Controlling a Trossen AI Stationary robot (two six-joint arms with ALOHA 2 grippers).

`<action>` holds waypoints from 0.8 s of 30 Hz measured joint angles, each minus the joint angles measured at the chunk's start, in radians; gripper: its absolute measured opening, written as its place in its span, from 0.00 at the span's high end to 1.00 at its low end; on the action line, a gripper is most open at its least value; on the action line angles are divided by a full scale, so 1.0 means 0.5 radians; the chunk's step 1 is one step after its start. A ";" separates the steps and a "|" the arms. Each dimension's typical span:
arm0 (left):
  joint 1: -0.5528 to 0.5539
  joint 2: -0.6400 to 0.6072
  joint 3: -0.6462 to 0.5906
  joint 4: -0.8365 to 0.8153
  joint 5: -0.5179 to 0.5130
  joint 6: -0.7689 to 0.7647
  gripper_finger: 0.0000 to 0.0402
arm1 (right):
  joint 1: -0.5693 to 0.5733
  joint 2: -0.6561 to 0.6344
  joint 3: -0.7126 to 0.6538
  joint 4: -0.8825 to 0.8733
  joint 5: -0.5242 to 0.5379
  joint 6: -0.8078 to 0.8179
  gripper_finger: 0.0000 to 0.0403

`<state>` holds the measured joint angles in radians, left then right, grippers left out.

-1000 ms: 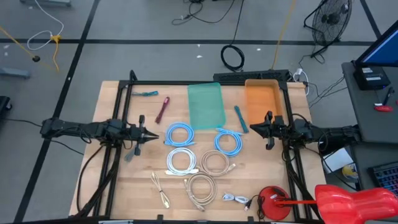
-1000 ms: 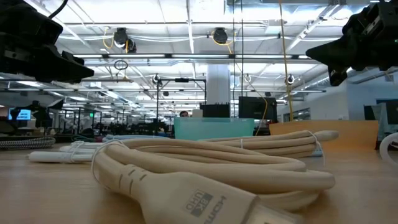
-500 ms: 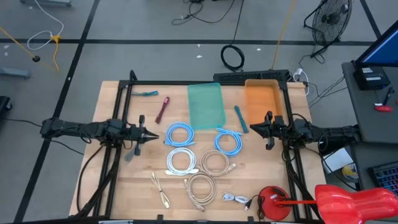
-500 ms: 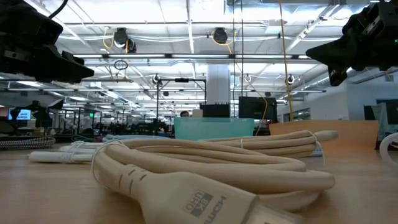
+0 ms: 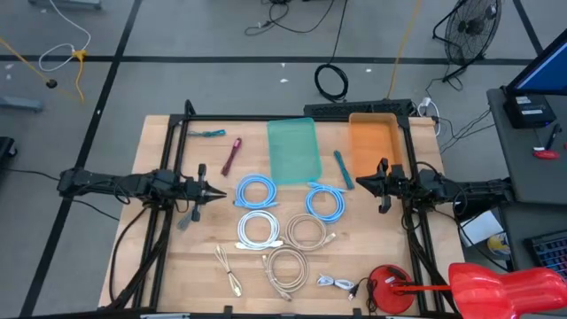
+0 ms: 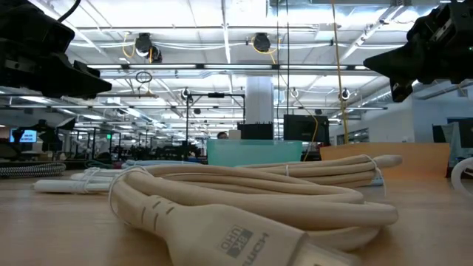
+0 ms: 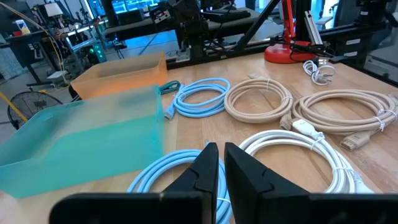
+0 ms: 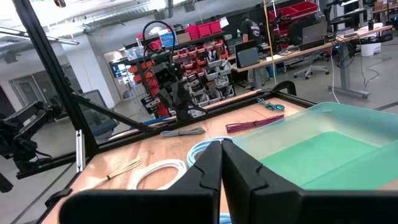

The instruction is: Pick & Place USB Port

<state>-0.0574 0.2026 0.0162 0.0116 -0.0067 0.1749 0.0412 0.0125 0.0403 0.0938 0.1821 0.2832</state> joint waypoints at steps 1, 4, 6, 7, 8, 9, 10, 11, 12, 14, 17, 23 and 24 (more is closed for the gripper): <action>0.000 0.000 0.000 -0.001 0.000 0.001 0.92 | 0.000 0.000 0.000 0.000 0.000 0.002 1.00; -0.001 0.000 0.000 0.000 0.000 0.001 0.92 | 0.000 0.001 0.000 0.062 -0.001 0.208 1.00; 0.000 0.000 0.000 -0.001 0.000 0.000 0.92 | 0.000 0.001 0.000 0.159 -0.001 0.569 1.00; 0.000 0.000 0.000 0.000 0.000 0.001 0.92 | 0.000 0.001 0.000 0.210 -0.001 0.770 1.00; 0.000 0.000 0.000 0.000 0.000 0.001 0.92 | 0.000 0.001 0.000 0.268 -0.001 0.971 1.00; 0.000 0.000 0.000 0.000 0.000 0.001 0.92 | 0.000 0.001 0.000 0.328 -0.001 1.157 1.00; 0.000 0.000 0.000 0.000 0.000 0.000 0.92 | 0.000 0.001 0.000 0.384 0.000 1.316 1.00; 0.000 0.000 0.000 0.000 0.000 0.001 0.92 | 0.000 0.001 0.000 0.440 0.000 1.453 1.00; 0.000 0.000 0.000 0.000 0.000 0.000 0.92 | 0.000 0.001 0.000 0.492 0.003 1.569 1.00; 0.000 0.000 0.000 0.000 0.000 0.000 0.92 | 0.000 0.001 0.000 0.581 0.008 1.725 1.00; 0.000 0.000 0.000 0.000 0.000 0.000 0.92 | 0.000 0.001 0.000 0.652 0.002 1.805 1.00; -0.001 0.000 0.000 0.000 0.000 0.000 0.92 | 0.000 0.001 0.000 0.657 0.114 1.798 1.00; -0.001 0.000 0.000 0.000 0.000 0.001 0.92 | -0.001 0.001 0.000 0.657 0.121 1.777 1.00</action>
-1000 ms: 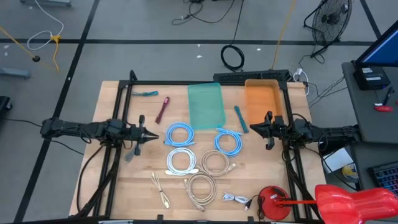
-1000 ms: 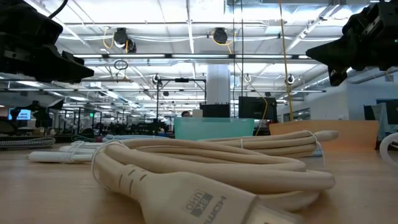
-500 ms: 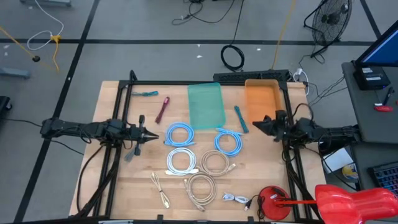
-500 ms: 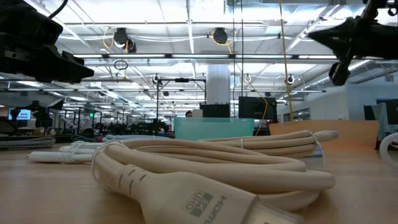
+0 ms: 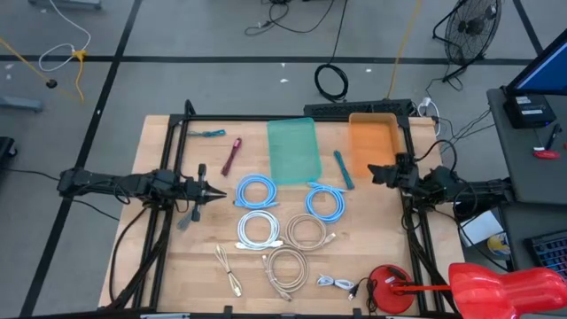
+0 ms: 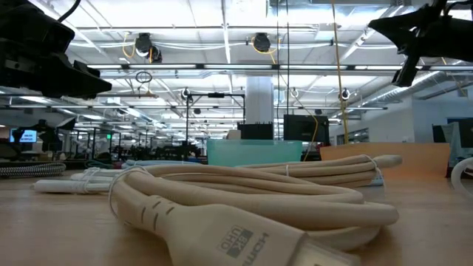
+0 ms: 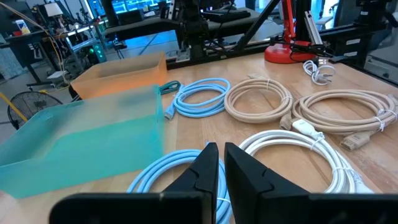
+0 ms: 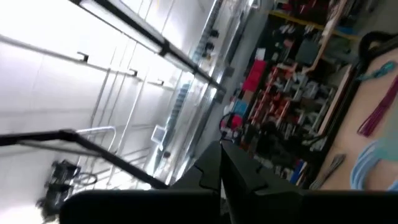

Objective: Pick & Place USB Port
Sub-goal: Put the top blue charger cable into the orange bin

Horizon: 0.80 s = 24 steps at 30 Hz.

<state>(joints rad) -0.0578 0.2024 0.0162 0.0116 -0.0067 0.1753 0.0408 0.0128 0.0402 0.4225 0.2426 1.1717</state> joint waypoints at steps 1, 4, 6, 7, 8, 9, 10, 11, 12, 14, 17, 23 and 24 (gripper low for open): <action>0.001 0.000 0.000 0.000 0.000 -0.001 0.92 | 0.000 0.000 0.000 0.001 0.015 -0.035 1.00; 0.002 0.000 -0.001 0.002 -0.040 0.049 0.92 | 0.000 0.000 0.000 0.013 0.159 -0.132 1.00; 0.002 0.000 -0.002 0.021 -0.116 0.054 0.92 | 0.001 0.000 0.000 0.019 0.271 -0.209 1.00; 0.002 0.000 -0.003 0.029 -0.143 0.053 0.92 | 0.000 0.000 0.000 0.026 0.326 -0.246 1.00; 0.002 0.000 -0.003 0.040 -0.169 0.053 0.92 | 0.000 0.000 0.000 0.030 0.380 -0.281 1.00; 0.002 0.000 -0.003 0.053 -0.190 0.053 0.92 | 0.000 0.000 0.000 0.030 0.441 -0.312 1.00; 0.002 0.000 -0.004 0.067 -0.204 0.054 0.92 | 0.000 0.000 0.000 0.030 0.499 -0.338 1.00; 0.003 0.000 -0.006 0.082 -0.217 0.054 0.92 | 0.000 0.000 0.000 0.030 0.545 -0.351 1.00; 0.003 0.001 -0.008 0.107 -0.259 0.054 0.92 | 0.000 0.000 0.000 0.030 0.588 -0.355 1.00; 0.003 0.001 -0.009 0.226 -0.404 0.050 0.92 | 0.000 0.000 0.000 0.030 0.657 -0.340 1.00; 0.005 0.000 -0.008 0.493 -0.530 0.051 0.92 | 0.000 0.000 0.000 0.029 0.723 -0.336 1.00; 0.039 0.001 -0.006 1.332 -0.880 -0.539 0.92 | 0.000 -0.001 0.000 0.030 0.804 -0.397 1.00; 0.040 0.001 -0.005 1.490 -0.974 -0.767 0.92 | 0.000 -0.001 0.000 0.029 0.827 -0.409 1.00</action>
<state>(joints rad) -0.0380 0.2028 0.0135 0.7569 -0.4938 -0.2084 0.0410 0.0124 0.0402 0.4370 0.6562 0.9674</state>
